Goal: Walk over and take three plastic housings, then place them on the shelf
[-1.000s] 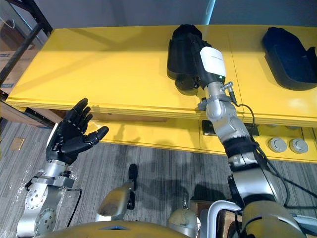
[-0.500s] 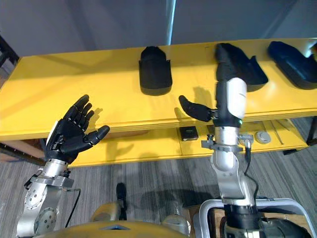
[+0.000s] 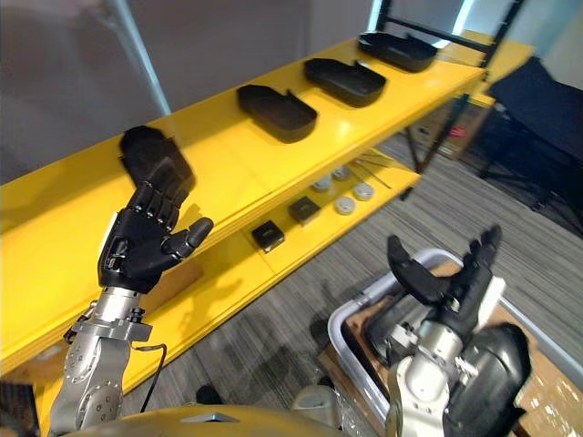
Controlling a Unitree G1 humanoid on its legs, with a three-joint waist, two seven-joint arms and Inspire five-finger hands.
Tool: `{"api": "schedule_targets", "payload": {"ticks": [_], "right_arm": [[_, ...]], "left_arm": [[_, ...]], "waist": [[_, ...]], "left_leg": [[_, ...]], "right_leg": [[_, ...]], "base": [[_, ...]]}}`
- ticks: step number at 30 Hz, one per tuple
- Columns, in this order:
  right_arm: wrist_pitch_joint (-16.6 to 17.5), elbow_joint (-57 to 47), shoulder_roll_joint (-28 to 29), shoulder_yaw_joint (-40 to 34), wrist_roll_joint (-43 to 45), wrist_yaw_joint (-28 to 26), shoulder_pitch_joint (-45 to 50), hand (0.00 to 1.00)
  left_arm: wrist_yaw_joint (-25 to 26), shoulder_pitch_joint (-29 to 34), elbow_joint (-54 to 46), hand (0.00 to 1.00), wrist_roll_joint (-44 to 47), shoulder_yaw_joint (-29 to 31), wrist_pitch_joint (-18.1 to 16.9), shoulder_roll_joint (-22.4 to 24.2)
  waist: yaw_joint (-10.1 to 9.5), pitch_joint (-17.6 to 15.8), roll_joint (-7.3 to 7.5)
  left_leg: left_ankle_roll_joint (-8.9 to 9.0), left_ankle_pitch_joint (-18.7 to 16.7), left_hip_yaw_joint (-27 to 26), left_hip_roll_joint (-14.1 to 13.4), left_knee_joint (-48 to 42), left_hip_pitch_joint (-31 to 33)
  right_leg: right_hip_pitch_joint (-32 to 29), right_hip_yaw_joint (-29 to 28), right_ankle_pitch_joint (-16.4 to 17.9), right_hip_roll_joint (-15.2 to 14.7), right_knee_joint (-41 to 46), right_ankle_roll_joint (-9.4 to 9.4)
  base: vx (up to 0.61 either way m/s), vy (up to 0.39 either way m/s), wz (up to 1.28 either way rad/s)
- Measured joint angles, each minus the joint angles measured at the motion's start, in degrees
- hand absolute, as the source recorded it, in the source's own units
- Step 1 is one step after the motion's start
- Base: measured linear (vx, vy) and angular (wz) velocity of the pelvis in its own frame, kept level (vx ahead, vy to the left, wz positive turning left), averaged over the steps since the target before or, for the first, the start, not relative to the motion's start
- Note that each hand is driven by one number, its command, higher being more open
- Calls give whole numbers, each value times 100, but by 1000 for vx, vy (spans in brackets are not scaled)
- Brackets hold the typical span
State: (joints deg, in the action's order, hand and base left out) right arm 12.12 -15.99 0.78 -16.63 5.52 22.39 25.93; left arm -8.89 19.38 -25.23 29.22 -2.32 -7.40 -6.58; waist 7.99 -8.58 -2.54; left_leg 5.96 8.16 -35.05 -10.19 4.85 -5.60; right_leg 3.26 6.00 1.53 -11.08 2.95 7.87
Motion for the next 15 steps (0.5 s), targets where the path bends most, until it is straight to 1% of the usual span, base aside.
{"api": "schedule_targets", "payload": {"ticks": [1, 2, 3, 4, 5, 6, 7, 8, 9, 10, 11, 12, 13, 15], "right_arm": [[7, 0, -21, 26, -226, -157, 19, 100], [9, -4, -29, 51, -356, -203, 4, 100], [49, -31, -142, 246, -735, -427, -57, 100], [112, -58, -339, 497, -719, -643, -157, 100], [142, -77, -615, 813, -682, -834, -351, 100], [186, -75, -965, 1251, -678, -1018, -725, 100], [214, -70, -1203, 1590, -694, -1087, -1110, 100], [236, -71, -1286, 1748, -714, -1096, -1264, 100], [263, -72, -1410, 1950, -757, -1110, -1548, 100], [255, -69, -1436, 2005, -774, -1107, -1646, 100], [193, -43, -1413, 2050, -880, -1096, -1739, 100], [91, -26, -1359, 2054, -936, -1084, -1735, 100], [52, -7, -1353, 2041, -977, -1061, -1659, 100], [-71, 181, -1255, 1845, -987, -1043, -1181, 100]], "left_arm": [[126, 17, -14, 100, -31, 90, 0, 0], [143, 30, -14, 100, -48, 132, 0, -1], [255, 107, -14, 100, -56, 304, 0, -11], [372, 199, -14, 100, 3, 452, -6, -10], [482, 326, -14, 100, 88, 633, -24, 1], [535, 492, -13, 100, 200, 891, -65, -1], [544, 614, -8, 100, 189, 1065, -170, 3], [545, 634, -6, 100, 188, 1109, -224, 4], [542, 612, -6, 100, 186, 1123, -399, 6], [529, 580, -6, 100, 182, 1112, -487, 7], [519, 497, -8, 100, 182, 1094, -666, 5], [531, 358, -7, 100, 183, 1033, -781, -2], [568, 274, -7, 100, 169, 976, -816, -12], [651, -137, -13, 100, 70, 701, -1009, -94]], "waist": [[-27, 0, 8], [-59, -5, 17], [-248, -2, 62], [-406, -2, 64], [-548, 14, 31], [-729, 51, -18], [-859, 117, -22], [-919, 160, -15], [-972, 170, -28], [-972, 179, -49], [-989, 187, -57], [-1005, 168, -4], [-992, 168, 3], [-803, 151, 17]], "left_leg": [[110, -123, 246, -10, -58, 29], [131, -192, 372, -9, -131, 57], [147, -585, 994, -32, -639, 235], [104, -977, 1554, -55, -1139, 407], [35, -1347, 2182, -56, -1690, 607], [-63, -1647, 2829, -85, -2307, 831], [-35, -1703, 3333, -88, -2629, 978], [-34, -1714, 3465, -71, -2685, 1032], [-33, -1781, 3484, -56, -2609, 1036], [-21, -1831, 3465, -53, -2515, 1033], [67, -1877, 3417, -28, -2283, 1021], [101, -1841, 3368, 62, -2200, 1026], [103, -1839, 3362, 102, -2200, 1024], [72, -1858, 3349, 215, -2260, 974]], "right_leg": [[-118, -174, -42, 76, -1, -61], [-140, -219, -52, 95, -1, -77], [-237, -396, -100, 181, -1, -146], [-255, -522, -122, 286, -14, -217], [-275, -656, -134, 426, -14, -273], [-322, -895, -160, 608, -14, -314], [-406, -1080, -203, 704, -14, -371], [-461, -1118, -212, 731, -18, -375], [-525, -1108, -231, 725, -11, -354], [-564, -1082, -246, 718, -6, -330], [-664, -1055, -271, 676, 8, -289], [-726, -1065, -314, 581, 44, -224], [-737, -1061, -328, 542, 102, -192], [-870, -1042, -254, 435, 618, -149]], "base": [[-9, -28, -52], [3, -39, -90], [-3, -44, -105], [-16, -70, -139], [-24, -61, -142], [-27, -44, -136], [-20, -25, -105], [2, -52, -56], [15, -43, -11], [23, 2, 8], [30, 80, 8], [40, 84, 4], [46, 71, 2], [64, 95, 5]]}}
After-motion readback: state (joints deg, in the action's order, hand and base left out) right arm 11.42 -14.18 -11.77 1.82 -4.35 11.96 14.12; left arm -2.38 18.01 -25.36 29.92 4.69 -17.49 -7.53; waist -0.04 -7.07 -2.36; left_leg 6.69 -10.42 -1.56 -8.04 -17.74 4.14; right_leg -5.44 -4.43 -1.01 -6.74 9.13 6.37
